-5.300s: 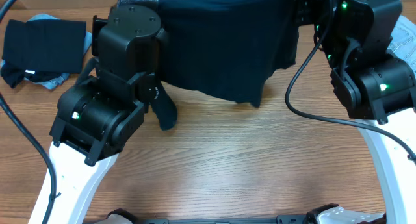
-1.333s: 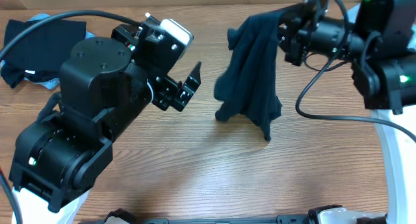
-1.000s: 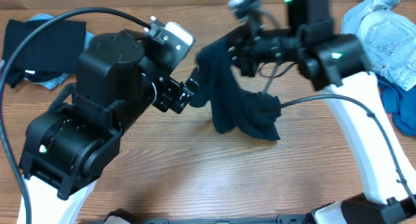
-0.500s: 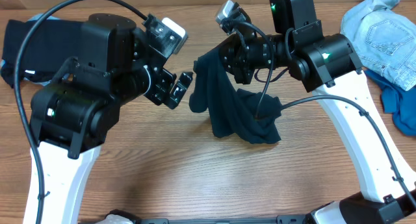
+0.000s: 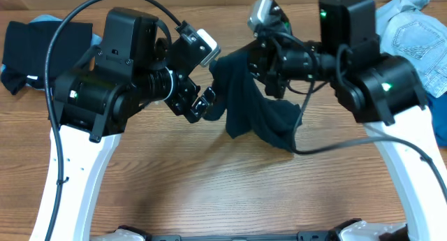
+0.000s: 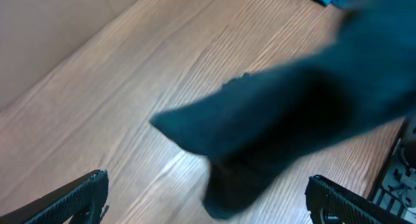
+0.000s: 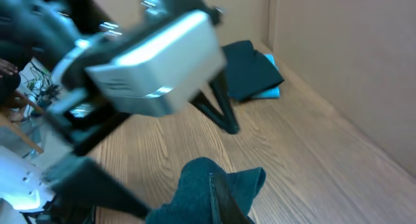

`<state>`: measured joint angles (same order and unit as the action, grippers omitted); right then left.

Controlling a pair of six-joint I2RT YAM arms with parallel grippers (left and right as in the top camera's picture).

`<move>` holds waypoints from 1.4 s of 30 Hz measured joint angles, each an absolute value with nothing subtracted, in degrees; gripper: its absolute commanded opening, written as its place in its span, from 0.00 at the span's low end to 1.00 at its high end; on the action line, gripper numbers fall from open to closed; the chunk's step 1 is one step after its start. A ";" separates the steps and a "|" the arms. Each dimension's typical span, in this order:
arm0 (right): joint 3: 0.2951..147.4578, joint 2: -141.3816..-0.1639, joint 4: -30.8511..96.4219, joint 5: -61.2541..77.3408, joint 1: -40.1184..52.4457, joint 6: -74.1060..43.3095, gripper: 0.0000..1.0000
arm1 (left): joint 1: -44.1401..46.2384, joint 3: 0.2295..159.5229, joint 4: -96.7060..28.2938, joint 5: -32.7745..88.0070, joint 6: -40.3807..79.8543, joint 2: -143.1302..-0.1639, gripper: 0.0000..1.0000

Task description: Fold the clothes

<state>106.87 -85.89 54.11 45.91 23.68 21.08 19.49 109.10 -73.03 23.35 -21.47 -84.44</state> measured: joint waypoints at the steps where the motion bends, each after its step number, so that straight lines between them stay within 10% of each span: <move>1: 106.87 -85.36 54.33 46.00 23.66 21.06 0.04 | 19.49 109.10 -72.64 23.64 -21.65 -84.44 1.00; 11: 106.87 -83.31 55.79 49.67 23.66 21.08 0.04 | 19.44 109.10 -70.72 29.08 -24.27 -84.44 0.91; 22: 106.87 -83.31 56.23 51.66 23.66 21.15 0.11 | 19.44 109.10 -69.82 32.84 -26.63 -84.44 0.04; 42: 106.87 -83.31 60.51 31.86 23.66 19.40 0.06 | 19.44 114.96 -64.88 20.34 -20.38 -82.85 0.04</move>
<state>106.87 -83.31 60.51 31.86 23.66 19.40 19.44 114.96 -64.88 20.34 -20.38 -82.85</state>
